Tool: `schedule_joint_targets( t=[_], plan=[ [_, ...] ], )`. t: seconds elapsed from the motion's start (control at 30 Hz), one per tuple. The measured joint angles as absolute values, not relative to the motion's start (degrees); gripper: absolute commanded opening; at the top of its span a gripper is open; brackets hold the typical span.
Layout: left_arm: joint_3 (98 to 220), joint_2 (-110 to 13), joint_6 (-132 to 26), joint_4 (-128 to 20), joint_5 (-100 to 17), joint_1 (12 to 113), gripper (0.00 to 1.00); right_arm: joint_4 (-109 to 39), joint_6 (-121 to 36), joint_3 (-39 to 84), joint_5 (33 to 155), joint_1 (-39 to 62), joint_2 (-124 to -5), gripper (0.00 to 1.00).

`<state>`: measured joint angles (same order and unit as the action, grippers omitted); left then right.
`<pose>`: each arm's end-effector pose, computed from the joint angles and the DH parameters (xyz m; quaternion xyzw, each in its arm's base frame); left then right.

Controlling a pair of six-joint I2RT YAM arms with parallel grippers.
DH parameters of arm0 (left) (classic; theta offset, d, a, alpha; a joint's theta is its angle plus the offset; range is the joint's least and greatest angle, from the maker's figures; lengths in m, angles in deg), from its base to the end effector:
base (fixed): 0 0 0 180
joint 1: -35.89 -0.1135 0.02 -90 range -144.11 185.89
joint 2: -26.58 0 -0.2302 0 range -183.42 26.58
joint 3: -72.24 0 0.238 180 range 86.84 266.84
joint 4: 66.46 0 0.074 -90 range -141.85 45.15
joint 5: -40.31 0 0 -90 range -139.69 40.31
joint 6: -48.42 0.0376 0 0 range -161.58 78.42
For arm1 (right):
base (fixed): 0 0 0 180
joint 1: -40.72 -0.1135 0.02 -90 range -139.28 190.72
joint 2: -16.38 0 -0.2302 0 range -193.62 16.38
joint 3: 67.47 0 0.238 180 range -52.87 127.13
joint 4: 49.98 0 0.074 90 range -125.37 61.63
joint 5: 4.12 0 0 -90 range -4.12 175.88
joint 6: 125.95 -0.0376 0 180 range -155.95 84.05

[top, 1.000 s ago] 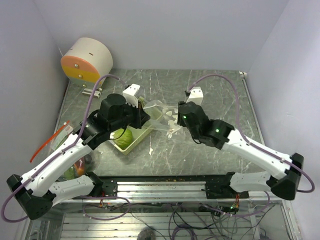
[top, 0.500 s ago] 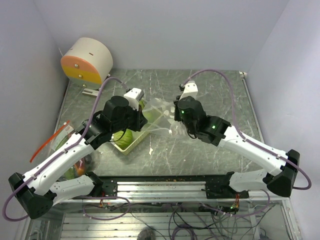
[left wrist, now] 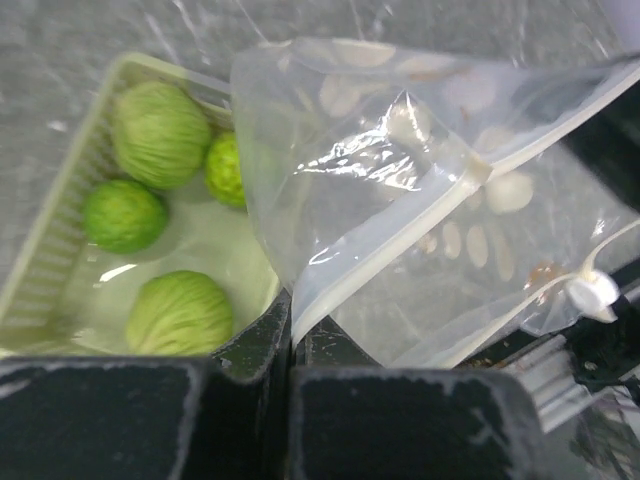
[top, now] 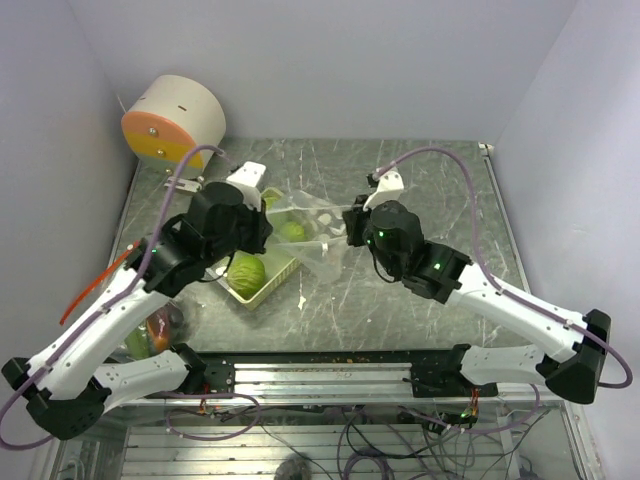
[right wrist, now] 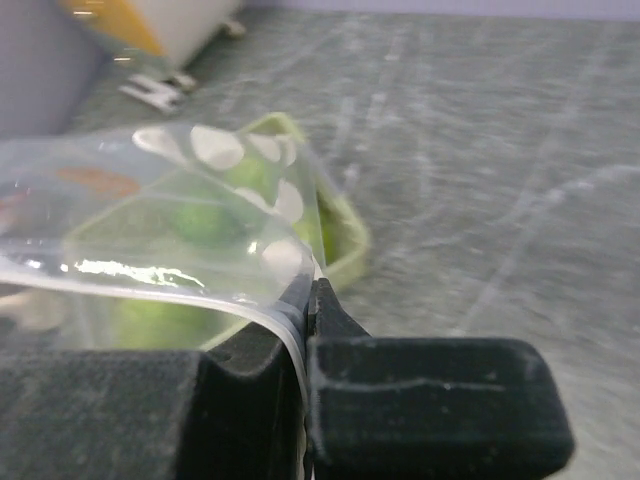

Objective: Place the food in the zip-top bag and seal the zipper
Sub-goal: Open the zipper of the food storage bag.

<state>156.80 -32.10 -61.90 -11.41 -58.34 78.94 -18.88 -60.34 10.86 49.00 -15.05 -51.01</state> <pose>0.1584 -0.1403 0.3599 0.1320 0.8506 -0.2098 0.4637 0.1665 0.2046 0.3353 -0.0360 0.7978 0.1512 0.5825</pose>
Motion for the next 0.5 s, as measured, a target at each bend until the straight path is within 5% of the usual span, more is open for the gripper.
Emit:
schedule_joint_targets(
  t=[0.13,0.5],
  plan=[
    [164.97,-30.54,-59.80,-5.11,-64.00,78.68,0.07,-28.92,-60.73,9.22,63.03,-14.22,-52.85,0.04],
    [165.32,-25.95,-56.94,4.55,-79.76,78.35,0.07,-40.37,-60.66,13.46,91.95,-13.87,-64.78,0.86]
  ],
)
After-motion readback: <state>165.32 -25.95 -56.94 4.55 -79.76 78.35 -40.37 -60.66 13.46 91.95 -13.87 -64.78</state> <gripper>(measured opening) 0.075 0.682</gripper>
